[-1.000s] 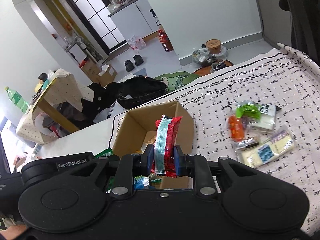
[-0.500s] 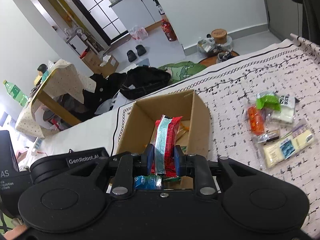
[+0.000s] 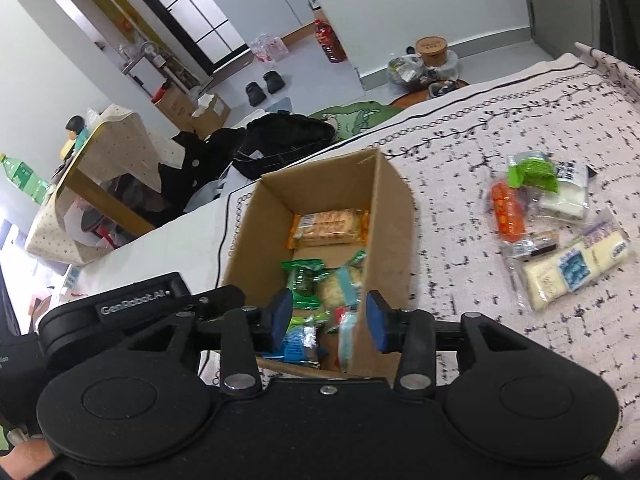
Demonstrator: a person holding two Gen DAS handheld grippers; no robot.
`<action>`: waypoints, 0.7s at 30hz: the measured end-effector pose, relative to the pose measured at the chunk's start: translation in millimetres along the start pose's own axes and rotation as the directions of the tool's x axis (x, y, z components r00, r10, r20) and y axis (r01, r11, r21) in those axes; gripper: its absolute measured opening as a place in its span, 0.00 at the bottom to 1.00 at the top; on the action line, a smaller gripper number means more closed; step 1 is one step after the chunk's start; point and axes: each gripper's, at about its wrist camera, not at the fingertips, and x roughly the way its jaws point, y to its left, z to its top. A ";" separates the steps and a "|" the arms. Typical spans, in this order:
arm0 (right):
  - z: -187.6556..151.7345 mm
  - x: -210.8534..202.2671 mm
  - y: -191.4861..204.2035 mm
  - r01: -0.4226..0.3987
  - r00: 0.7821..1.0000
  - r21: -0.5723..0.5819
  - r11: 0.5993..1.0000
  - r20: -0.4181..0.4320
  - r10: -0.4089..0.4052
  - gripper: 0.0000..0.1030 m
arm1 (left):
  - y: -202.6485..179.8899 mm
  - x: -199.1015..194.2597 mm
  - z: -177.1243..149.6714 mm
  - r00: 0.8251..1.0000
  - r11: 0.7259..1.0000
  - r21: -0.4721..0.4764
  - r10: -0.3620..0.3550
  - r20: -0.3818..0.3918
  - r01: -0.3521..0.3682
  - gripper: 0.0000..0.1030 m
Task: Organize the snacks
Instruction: 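Open both tools to drop the snacks into the box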
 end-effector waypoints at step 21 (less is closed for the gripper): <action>-9.8 -50.2 -62.3 0.078 0.993 0.006 0.997 0.085 -0.078 0.80 | -52.6 -10.3 -42.8 0.999 0.989 0.143 0.031 0.016 -0.033 0.84</action>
